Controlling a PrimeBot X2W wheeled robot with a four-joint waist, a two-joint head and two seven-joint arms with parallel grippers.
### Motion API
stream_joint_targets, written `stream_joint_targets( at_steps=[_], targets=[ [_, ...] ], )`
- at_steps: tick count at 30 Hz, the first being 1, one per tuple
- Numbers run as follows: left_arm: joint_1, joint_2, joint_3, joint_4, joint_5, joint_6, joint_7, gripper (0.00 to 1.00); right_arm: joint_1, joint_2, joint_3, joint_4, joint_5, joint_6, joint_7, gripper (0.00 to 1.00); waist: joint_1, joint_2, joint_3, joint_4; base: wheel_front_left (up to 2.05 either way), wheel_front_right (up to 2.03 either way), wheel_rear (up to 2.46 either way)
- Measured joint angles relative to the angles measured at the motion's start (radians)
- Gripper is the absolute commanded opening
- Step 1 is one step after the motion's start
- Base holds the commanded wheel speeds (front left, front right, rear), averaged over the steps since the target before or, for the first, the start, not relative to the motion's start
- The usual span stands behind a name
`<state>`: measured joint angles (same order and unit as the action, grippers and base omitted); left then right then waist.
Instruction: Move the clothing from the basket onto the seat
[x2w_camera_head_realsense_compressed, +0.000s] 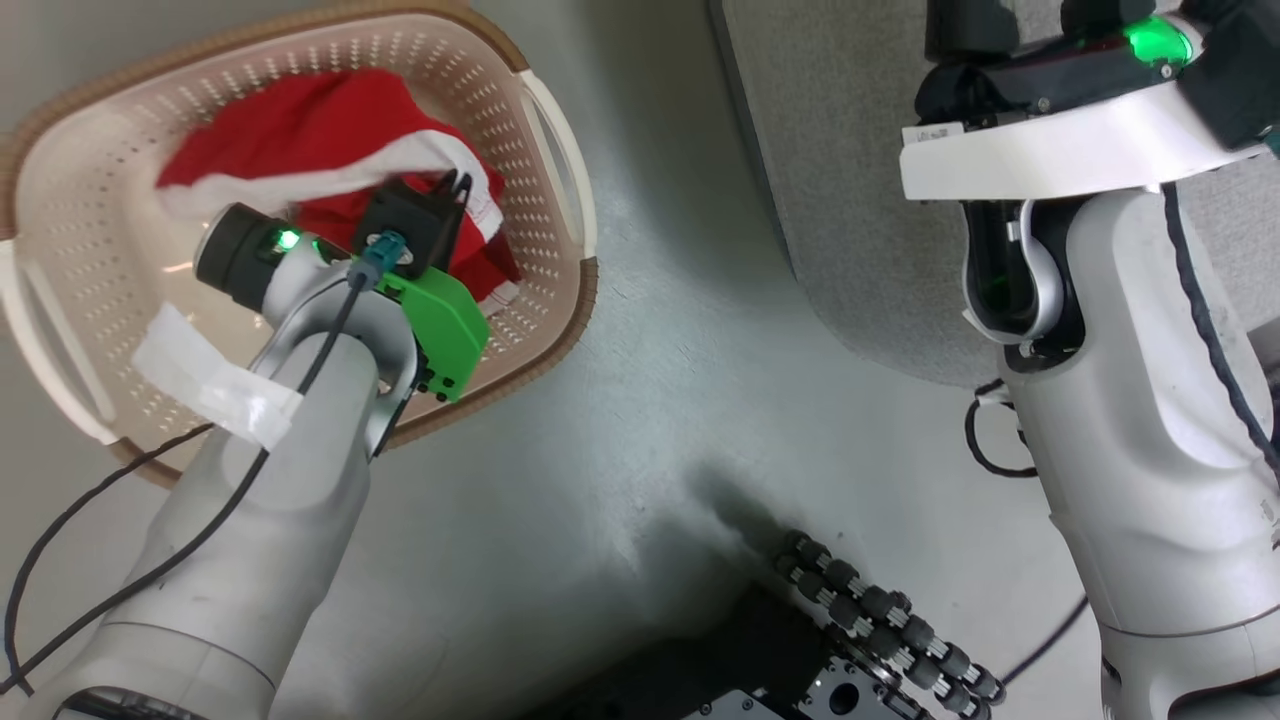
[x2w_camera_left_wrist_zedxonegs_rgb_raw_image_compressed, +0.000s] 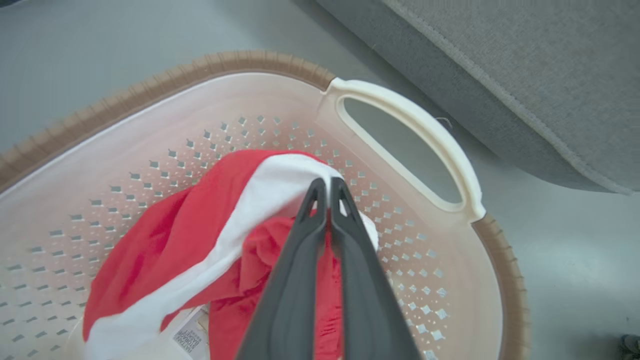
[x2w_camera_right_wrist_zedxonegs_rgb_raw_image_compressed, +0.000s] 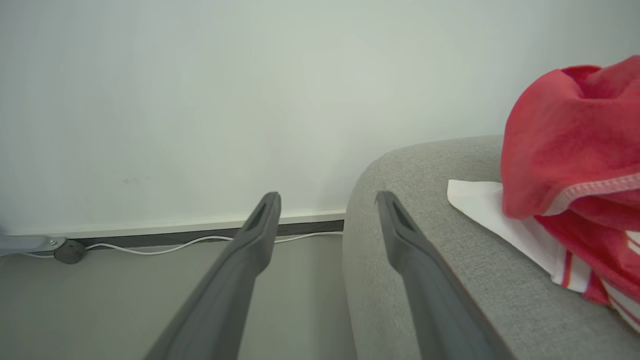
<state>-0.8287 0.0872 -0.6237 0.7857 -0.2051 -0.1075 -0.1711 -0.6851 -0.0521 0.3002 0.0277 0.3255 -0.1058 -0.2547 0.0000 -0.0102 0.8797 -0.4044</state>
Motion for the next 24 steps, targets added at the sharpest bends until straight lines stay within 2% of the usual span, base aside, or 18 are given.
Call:
stream_joint_targets(
  at_steps=[14,24],
  targets=[
    [0.004,-0.024,-0.026,-0.083,-0.010,-0.012,-0.068,0.00,0.065,-0.040,-0.058,0.060,-0.057,0.018,0.000,1.00,0.0000,0.0000,-0.169,0.092,0.00,0.00,0.00],
    [-0.004,-0.032,-0.043,-0.158,-0.009,-0.016,-0.077,0.00,0.134,-0.051,-0.069,0.104,-0.075,0.035,0.000,1.00,-0.0001,0.0000,-0.305,0.173,0.00,0.00,0.00]
  ],
)
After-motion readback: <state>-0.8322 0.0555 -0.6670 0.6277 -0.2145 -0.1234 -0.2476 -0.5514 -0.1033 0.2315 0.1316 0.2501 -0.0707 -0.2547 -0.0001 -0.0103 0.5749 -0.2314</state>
